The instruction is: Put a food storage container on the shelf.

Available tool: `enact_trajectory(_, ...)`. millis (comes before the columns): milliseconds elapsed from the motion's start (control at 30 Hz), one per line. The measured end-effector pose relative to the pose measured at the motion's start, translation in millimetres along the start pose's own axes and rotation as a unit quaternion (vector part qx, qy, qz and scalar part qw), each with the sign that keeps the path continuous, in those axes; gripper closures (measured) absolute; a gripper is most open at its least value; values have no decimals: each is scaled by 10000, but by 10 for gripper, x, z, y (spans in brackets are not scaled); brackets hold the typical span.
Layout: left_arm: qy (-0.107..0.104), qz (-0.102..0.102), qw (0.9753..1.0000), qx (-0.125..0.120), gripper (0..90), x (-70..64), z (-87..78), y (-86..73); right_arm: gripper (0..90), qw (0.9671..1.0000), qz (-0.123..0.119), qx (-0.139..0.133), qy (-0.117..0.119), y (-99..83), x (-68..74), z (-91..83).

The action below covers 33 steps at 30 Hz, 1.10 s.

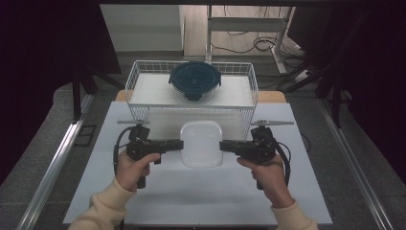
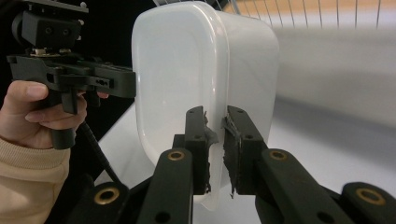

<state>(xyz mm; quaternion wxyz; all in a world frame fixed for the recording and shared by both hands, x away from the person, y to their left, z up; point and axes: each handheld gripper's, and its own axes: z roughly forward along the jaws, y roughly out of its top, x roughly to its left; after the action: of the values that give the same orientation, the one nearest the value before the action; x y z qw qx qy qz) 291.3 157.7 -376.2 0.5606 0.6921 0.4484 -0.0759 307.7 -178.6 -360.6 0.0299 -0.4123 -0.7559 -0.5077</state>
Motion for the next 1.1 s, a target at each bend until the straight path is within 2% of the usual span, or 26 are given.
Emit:
enact_trajectory(133,91,269,9994,-176,793,-182,-168,296,796,9995,-269,-187,-32,341,203,-115)
enact_trajectory(233,76,323,9991,-256,793,-253,-256,502,796,9990,-341,-272,-1,547,282,-174)
enact_trajectory(333,151,431,9984,-327,793,-309,-322,686,796,9985,-429,-345,-3,746,355,-210)
enact_trajectory(433,192,497,9978,-406,792,-358,-380,863,796,9980,-520,-369,-17,938,412,-245)
enact_trajectory(533,119,459,9981,-397,790,-369,-432,1067,796,9975,-565,-417,19,1123,449,-271)
enact_trajectory(633,135,460,9980,-405,789,-369,-454,1226,796,9971,-591,-472,66,1295,478,-287)
enact_trajectory(733,202,486,9976,-444,787,-363,-458,1379,796,9966,-660,-491,-23,1470,501,-284)
enact_trajectory(833,194,415,9980,-436,787,-311,-458,1529,797,9971,-620,-452,-20,1623,473,-256)
enact_trajectory(967,100,173,9991,-361,785,-164,-422,1758,796,9981,-490,-378,24,1843,383,-176)
enact_trajectory(1000,62,60,9993,-362,784,-93,-402,1833,796,9983,-448,-359,28,1894,352,-151)
enact_trajectory(1100,22,-76,9994,-335,784,20,-353,1925,797,9990,-283,-337,86,2021,251,-73)
